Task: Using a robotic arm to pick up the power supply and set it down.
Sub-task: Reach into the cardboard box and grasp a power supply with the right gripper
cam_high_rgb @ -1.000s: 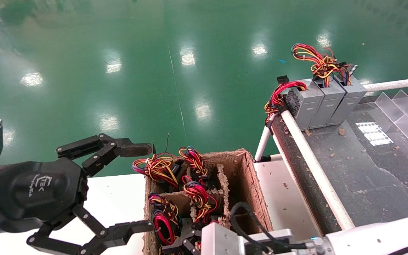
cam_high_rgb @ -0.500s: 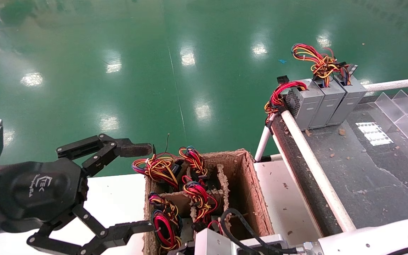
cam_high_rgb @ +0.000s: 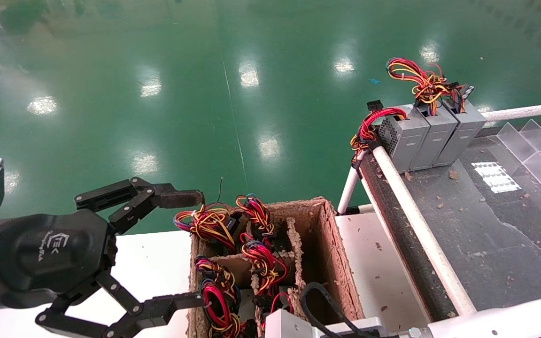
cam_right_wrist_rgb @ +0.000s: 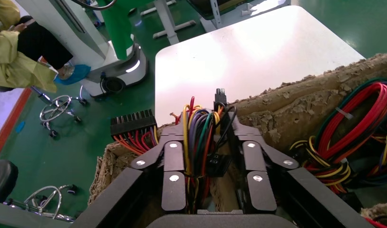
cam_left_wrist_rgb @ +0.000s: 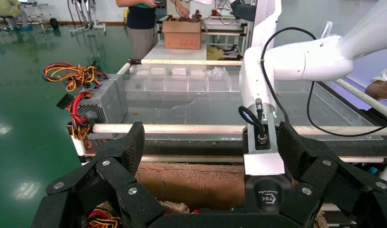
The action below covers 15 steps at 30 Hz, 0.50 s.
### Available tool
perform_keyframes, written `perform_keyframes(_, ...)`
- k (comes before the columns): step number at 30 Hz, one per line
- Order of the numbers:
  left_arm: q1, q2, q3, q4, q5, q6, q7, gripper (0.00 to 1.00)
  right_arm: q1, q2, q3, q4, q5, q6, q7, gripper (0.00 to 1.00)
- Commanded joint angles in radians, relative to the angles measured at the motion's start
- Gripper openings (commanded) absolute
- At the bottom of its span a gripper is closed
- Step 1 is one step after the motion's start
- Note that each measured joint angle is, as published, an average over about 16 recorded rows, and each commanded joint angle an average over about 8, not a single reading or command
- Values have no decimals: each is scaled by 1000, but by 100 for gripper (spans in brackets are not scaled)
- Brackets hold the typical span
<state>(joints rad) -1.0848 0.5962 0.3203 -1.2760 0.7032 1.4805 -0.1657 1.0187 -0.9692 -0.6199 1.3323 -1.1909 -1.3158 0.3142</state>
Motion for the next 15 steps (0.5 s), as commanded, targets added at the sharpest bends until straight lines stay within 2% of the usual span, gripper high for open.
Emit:
perform_keyframes(1, 0, 0, 0, 0, 0, 0, 0, 100, -3, 1, 0, -1, 0, 2, 1, 0)
perform_keyframes(8, 0, 0, 0, 0, 0, 0, 0, 100, -7, 20, 39, 4, 59, 1, -22, 0)
perform_keyframes(15, 0, 0, 0, 0, 0, 0, 0, 100, 5, 69, 112, 14, 166, -21, -51, 0)
